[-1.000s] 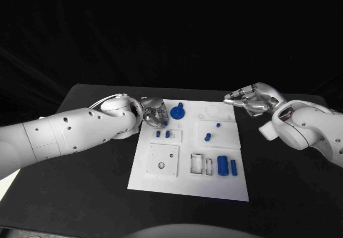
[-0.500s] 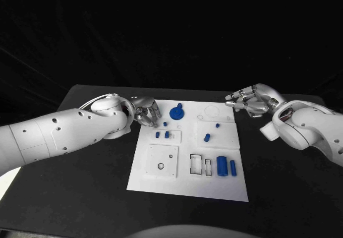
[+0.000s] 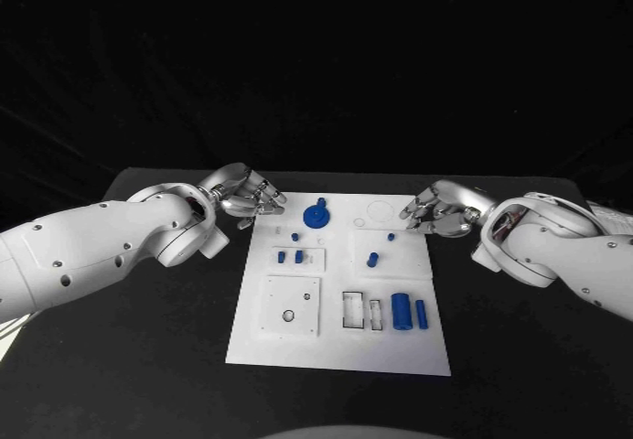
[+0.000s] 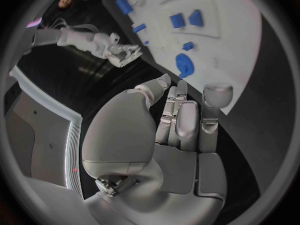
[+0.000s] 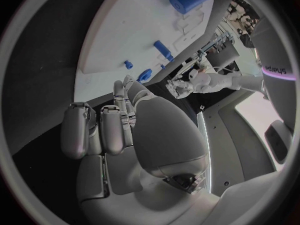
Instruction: Assemble the parts on the task board
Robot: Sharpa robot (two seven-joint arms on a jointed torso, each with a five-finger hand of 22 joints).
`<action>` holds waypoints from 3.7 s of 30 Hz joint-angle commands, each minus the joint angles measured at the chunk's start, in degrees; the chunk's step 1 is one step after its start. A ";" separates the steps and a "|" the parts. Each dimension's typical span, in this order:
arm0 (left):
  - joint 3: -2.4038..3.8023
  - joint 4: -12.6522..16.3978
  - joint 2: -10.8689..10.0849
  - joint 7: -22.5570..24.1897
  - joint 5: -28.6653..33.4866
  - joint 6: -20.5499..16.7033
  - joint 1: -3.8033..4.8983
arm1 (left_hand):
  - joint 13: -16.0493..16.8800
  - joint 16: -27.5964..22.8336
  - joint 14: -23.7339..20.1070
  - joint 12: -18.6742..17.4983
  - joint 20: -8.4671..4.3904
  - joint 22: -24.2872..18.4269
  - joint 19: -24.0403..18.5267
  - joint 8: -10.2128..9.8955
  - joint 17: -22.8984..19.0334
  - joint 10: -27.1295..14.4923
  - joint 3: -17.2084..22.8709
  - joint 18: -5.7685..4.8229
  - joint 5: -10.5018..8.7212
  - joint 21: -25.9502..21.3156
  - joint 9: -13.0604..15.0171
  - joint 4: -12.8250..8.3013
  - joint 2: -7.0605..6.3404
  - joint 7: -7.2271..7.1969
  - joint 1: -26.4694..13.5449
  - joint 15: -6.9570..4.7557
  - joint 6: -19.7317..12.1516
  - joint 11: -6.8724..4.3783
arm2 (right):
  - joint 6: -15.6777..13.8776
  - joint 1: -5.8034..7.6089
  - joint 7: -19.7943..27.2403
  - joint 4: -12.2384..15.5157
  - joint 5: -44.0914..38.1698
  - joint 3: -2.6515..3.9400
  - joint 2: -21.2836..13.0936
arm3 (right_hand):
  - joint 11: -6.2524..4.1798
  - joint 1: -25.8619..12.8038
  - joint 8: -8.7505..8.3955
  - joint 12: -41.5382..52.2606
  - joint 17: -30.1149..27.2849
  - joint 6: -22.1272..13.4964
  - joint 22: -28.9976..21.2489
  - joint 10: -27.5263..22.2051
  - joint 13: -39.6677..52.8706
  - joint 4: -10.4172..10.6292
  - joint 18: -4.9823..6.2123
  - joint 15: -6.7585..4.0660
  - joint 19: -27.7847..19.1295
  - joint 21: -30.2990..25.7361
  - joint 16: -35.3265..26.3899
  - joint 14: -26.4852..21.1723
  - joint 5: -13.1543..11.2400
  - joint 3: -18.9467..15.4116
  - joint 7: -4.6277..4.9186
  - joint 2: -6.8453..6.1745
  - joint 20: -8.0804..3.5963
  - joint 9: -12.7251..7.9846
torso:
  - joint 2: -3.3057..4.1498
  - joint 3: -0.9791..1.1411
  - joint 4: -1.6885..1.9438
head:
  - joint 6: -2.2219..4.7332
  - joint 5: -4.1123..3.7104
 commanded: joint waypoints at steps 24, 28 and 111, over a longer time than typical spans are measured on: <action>-0.54 7.33 -3.36 19.36 49.16 -1.99 -0.60 | 4.88 -2.84 -2.76 8.82 -0.47 -6.86 -2.13 0.90 -4.91 -1.85 -4.68 1.36 0.12 -8.62 -0.36 0.42 1.82 -0.12 -1.74 -0.41 -0.40 -0.65 | 0.64 -1.40 -8.85 4.54 -26.94 0.02 2.60 | 1.20 -4.28 -0.46 -3.79 -2.00 -0.90 -1.64 0.24 -9.24 -0.35 1.21 0.47 0.32 -1.33 -0.47 2.72 -0.23 8.30 0.69 -4.36 0.63 -0.99 | 0.05 -0.10 0.21 | 1.21 -2.15; -0.55 7.57 -3.45 19.26 49.21 -1.74 -0.60 | 5.09 -2.59 -2.64 9.19 -0.46 -6.68 -1.95 0.91 -4.66 -2.20 -4.91 1.30 0.12 -8.42 -0.38 0.38 1.84 -0.08 -1.75 -0.39 -0.53 -0.61 | 1.33 -1.42 -8.95 4.33 -27.05 0.02 3.10 | 1.24 -4.46 -0.45 -3.77 -2.02 -0.92 -1.67 0.16 -9.54 -0.31 1.21 0.51 0.32 -1.35 -0.44 2.71 -0.28 8.66 0.71 -4.39 0.68 -1.02 | 0.05 -0.09 0.18 | 1.11 -2.11; -0.61 8.16 -4.36 17.13 48.47 -1.90 -0.60 | 6.91 -2.60 -3.63 13.04 0.38 -9.22 -2.38 0.61 -6.23 -8.03 -5.83 1.61 0.17 -11.62 -0.54 -0.71 2.04 1.53 -1.23 0.74 -4.30 0.85 | -4.31 -2.88 -13.98 6.63 -34.07 -0.05 4.14 | 0.06 -5.48 0.37 -3.48 -1.54 4.88 -0.99 5.46 -12.91 -2.53 1.08 -0.47 0.88 -1.04 0.87 2.79 -5.83 19.45 -0.17 -2.13 -0.33 0.41 | 0.02 -0.03 0.09 | 0.45 -1.86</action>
